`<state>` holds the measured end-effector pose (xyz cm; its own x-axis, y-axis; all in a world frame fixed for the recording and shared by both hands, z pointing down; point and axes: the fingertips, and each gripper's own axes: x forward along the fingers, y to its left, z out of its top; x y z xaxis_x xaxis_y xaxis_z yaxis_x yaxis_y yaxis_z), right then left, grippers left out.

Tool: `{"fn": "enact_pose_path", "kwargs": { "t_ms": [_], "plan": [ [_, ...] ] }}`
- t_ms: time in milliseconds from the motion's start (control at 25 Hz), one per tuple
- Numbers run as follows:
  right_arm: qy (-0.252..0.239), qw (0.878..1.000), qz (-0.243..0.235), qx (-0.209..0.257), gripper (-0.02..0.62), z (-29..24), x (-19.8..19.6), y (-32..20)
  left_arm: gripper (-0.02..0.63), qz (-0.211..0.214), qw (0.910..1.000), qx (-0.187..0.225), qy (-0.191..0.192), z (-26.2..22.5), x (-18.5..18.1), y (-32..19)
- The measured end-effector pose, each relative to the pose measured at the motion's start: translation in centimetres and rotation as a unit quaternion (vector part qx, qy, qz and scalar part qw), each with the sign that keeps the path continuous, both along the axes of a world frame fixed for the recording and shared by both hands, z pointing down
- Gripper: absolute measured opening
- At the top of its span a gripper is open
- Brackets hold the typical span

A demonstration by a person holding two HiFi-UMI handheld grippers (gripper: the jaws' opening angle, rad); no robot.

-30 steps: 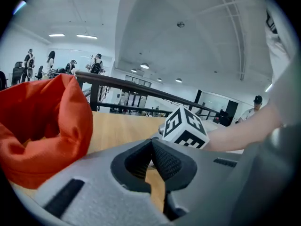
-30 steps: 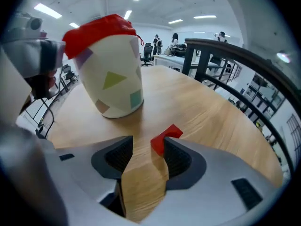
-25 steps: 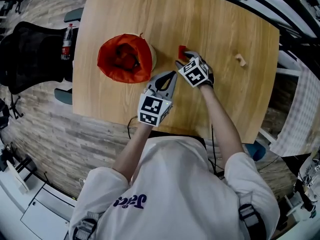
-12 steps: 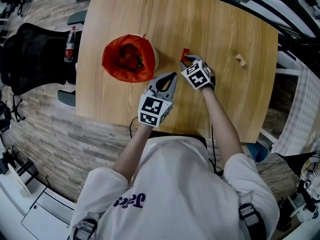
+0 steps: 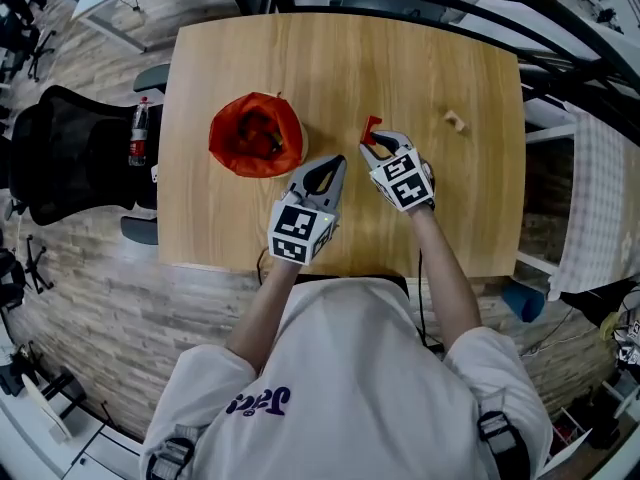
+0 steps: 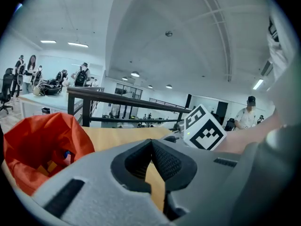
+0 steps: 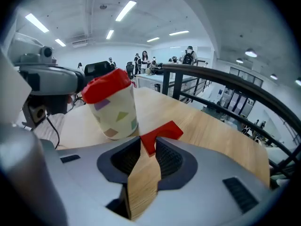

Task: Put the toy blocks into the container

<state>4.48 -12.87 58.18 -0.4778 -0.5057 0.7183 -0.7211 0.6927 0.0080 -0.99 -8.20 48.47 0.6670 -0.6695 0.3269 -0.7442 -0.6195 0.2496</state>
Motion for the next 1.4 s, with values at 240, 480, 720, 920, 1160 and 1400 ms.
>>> {"fn": "enact_pose_path", "kwargs": {
  "t_ms": [240, 480, 720, 920, 1160, 1400],
  "plan": [
    [-0.029, 0.998, -0.004, 0.052, 0.107, -7.2, -1.1, 1.5, 0.011, -0.013, 0.9994, 0.029, 0.013, -3.5, -2.2, 0.0],
    [-0.061, 0.994, -0.043, 0.076, 0.107, -12.2, -6.1, 2.8, 0.011, -0.054, 0.9978, 0.035, 0.016, -4.7, -7.1, -0.2],
    [-0.072, 0.989, -0.098, 0.083, 0.107, -13.7, -12.4, 3.3, 0.011, -0.099, 0.9941, 0.041, 0.017, -5.4, -12.0, -0.2],
    [-0.069, 0.984, -0.144, 0.075, 0.107, -13.1, -17.3, 3.4, 0.011, -0.138, 0.9894, 0.044, 0.006, -5.3, -15.3, 0.1],
    [-0.035, 0.982, -0.178, 0.058, 0.107, -10.3, -21.3, 2.6, 0.011, -0.163, 0.9855, 0.047, -0.001, -4.3, -18.6, 0.1],
    [0.022, 0.978, -0.207, 0.020, 0.107, -7.3, -23.0, 1.5, 0.011, -0.182, 0.9826, 0.038, -0.002, -3.3, -20.4, 0.2]
  ]
}}
